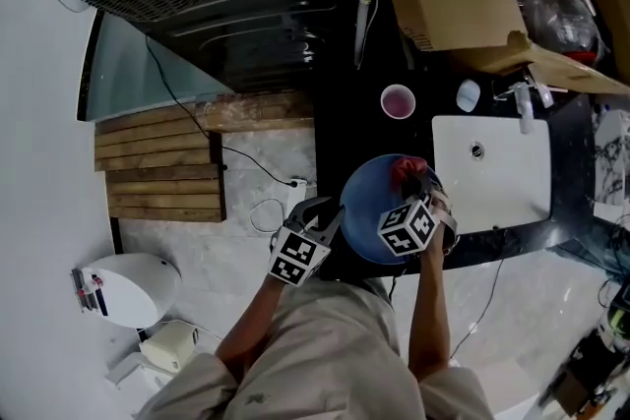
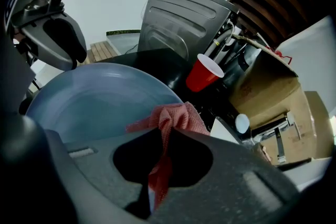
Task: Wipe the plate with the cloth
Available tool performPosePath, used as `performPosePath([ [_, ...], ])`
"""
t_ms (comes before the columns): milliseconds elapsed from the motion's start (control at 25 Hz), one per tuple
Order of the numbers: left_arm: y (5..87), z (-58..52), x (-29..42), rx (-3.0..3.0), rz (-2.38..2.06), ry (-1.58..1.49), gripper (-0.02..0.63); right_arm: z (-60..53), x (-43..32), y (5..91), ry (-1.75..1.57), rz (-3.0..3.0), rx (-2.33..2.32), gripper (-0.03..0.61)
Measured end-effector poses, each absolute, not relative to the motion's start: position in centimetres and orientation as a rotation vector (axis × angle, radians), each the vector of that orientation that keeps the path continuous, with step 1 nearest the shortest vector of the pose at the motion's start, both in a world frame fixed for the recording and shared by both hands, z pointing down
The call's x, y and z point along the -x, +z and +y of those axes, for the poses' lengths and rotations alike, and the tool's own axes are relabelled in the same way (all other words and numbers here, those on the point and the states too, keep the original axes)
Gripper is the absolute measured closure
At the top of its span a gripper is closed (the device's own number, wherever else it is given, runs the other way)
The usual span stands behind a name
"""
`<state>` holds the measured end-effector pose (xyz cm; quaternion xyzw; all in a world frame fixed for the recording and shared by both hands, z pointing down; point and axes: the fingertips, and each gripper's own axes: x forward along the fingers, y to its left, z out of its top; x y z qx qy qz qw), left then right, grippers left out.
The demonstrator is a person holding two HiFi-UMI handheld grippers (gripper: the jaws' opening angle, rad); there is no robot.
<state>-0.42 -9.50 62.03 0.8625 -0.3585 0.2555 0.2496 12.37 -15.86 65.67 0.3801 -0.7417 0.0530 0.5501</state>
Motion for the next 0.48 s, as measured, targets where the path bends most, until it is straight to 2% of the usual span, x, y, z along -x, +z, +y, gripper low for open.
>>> performPosePath([
  [120,61.9,-9.5,0.7,-2.338,-0.994,0.681,0.551,-16.1,-11.7,65.6,0.124,-1.767,-0.896,0.554],
  [480,62.4,-9.4,1.1,-2.327,-1.000,0.698,0.552,-15.9,-9.1,65.5,0.105,-1.827,-0.851,0.554],
])
